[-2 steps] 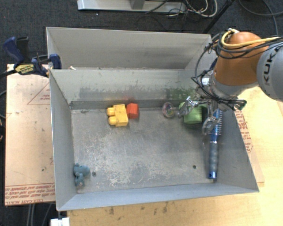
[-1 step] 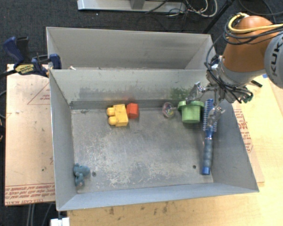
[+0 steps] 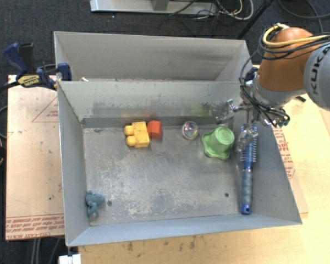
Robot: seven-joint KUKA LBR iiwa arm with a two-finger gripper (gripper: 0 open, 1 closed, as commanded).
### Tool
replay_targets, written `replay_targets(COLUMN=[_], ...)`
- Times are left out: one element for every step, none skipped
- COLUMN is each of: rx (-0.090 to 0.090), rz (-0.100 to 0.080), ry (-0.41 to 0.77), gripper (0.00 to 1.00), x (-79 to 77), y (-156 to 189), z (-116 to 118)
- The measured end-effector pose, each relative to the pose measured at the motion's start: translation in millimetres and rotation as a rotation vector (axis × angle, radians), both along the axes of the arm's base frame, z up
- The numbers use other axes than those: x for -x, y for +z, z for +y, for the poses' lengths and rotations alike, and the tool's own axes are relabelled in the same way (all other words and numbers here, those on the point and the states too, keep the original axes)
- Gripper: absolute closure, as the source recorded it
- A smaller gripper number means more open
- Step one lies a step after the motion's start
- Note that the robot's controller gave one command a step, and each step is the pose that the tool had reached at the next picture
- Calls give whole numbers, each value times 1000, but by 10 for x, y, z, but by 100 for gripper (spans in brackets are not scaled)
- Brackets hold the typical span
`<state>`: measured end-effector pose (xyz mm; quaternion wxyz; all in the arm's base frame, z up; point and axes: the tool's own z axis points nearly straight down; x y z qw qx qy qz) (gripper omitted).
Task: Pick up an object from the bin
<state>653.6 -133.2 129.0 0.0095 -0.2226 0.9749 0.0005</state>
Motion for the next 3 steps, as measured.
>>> replay_targets(rx=[2, 0, -18], rz=[12, 1, 3], ry=[380, 302, 560], gripper=[0, 0, 0], x=[39, -47, 456], y=[180, -336, -330], z=[148, 151, 200])
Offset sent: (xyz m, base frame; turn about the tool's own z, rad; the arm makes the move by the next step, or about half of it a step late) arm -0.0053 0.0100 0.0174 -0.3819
